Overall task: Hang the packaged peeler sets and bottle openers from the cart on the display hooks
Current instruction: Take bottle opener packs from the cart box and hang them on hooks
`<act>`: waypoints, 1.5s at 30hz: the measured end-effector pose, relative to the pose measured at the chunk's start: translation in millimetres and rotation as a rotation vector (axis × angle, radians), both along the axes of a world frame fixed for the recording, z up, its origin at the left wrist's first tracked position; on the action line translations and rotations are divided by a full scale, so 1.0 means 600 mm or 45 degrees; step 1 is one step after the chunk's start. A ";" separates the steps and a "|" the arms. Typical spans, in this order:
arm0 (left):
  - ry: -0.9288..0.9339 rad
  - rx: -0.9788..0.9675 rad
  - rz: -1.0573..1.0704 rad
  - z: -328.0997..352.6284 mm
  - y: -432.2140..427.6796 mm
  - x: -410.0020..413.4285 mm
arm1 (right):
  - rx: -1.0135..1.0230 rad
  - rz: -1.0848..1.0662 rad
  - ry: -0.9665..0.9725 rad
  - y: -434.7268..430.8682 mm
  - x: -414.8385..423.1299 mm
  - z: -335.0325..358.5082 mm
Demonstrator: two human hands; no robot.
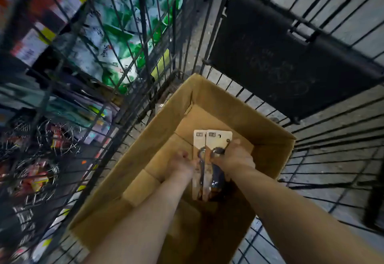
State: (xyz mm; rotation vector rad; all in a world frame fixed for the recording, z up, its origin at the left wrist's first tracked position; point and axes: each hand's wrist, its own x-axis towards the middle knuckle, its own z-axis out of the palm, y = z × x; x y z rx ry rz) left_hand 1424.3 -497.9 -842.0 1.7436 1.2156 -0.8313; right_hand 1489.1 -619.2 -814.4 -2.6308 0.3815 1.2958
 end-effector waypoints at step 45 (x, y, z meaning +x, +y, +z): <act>-0.956 0.467 1.207 0.693 0.232 -0.583 | 1.570 0.408 -0.139 0.289 -0.435 0.602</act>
